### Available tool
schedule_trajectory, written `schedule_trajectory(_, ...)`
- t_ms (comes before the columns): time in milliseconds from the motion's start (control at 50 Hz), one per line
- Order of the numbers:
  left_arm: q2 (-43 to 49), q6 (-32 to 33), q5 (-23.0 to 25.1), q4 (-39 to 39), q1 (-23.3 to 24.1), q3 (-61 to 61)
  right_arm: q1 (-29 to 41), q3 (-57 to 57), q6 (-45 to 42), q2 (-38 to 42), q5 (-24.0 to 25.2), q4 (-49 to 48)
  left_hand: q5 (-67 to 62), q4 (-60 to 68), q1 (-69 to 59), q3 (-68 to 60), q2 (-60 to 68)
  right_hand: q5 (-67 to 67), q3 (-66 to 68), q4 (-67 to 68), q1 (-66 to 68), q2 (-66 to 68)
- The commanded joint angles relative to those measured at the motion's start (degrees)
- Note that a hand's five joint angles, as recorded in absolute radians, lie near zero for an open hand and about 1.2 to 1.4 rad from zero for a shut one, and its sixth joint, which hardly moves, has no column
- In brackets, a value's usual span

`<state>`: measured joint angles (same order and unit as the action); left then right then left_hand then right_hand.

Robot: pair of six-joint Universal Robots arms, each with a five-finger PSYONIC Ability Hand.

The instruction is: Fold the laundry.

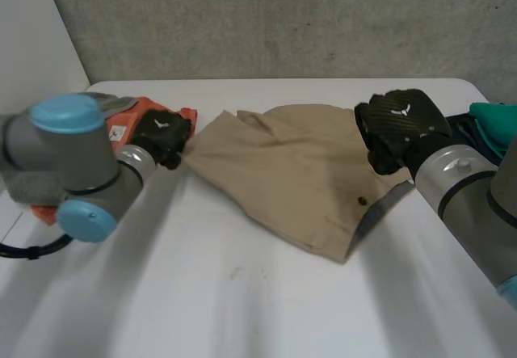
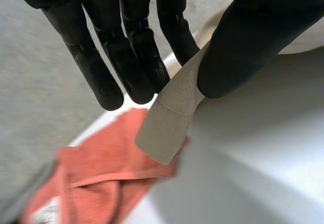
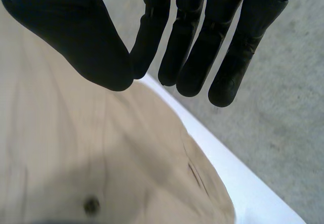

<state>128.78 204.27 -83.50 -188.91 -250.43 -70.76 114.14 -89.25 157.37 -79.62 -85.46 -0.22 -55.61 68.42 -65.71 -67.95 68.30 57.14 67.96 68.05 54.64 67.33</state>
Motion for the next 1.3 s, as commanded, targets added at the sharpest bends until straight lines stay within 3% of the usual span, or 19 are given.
schedule_trajectory(20,-18.5,2.6,-2.3,0.2,0.3,-15.3,-2.3,-1.1,-7.0,0.1,0.3,7.2,-14.4,11.6,-14.3,-12.0,11.7,12.9,12.0,11.9,25.4,12.7)
schedule_trajectory(40,-19.9,3.2,-2.2,0.1,0.4,-16.9,-2.3,-1.4,-7.3,0.1,0.4,7.9,-14.4,11.6,-14.3,-12.0,11.7,12.9,12.0,11.9,25.4,12.7)
schedule_trajectory(140,-22.9,7.5,-1.9,-2.5,1.8,-21.6,-2.2,-5.5,-2.4,0.2,0.4,5.7,-14.4,11.6,-14.3,-12.0,11.7,-49.6,-50.4,-50.5,-37.1,-49.8)
schedule_trajectory(220,-21.0,10.3,-2.0,-3.7,3.9,-20.7,-1.9,-10.0,7.0,0.4,0.6,2.8,-14.4,11.6,-14.3,-12.0,11.7,-57.1,-58.0,-58.1,-44.6,-57.3)
schedule_trajectory(360,-17.2,11.4,-2.6,-4.0,6.2,-16.4,2.8,-15.6,16.5,3.4,1.0,-2.7,-14.4,11.6,-14.3,-12.0,11.7,-54.9,-55.7,-55.8,-42.4,-55.1)
schedule_trajectory(440,-17.2,11.2,-2.6,-4.1,6.3,-15.9,7.8,-16.2,16.8,8.0,-0.1,-7.0,-14.4,11.6,-14.3,-12.0,11.7,-53.2,-54.0,-54.1,-40.7,-53.4)
schedule_trajectory(680,-18.0,10.1,-2.7,-4.1,6.7,-13.0,12.6,-12.9,16.6,17.0,-6.5,-12.3,-14.4,11.6,-14.3,-12.0,11.7,-47.3,-48.1,-48.2,-34.8,-47.5)
schedule_trajectory(900,-18.0,7.6,-2.5,-3.8,6.6,-12.8,12.8,-12.1,16.1,18.3,-8.4,-18.2,-14.4,11.6,-14.3,-12.0,11.7,-27.1,-28.0,-28.1,-14.6,-27.3)
schedule_trajectory(1180,-17.8,7.4,-2.5,-3.7,6.6,-13.4,12.8,-8.5,12.9,21.8,-8.3,-18.1,-14.4,11.6,-14.3,-12.0,11.7,-23.3,-24.1,-24.2,-10.8,-23.4)
schedule_trajectory(1300,-17.9,7.5,-2.5,-3.7,6.5,-13.4,12.6,-8.0,12.2,22.0,-8.3,-18.2,-14.4,11.6,-14.3,-12.0,11.7,-6.3,-7.1,-7.2,6.2,-6.5)
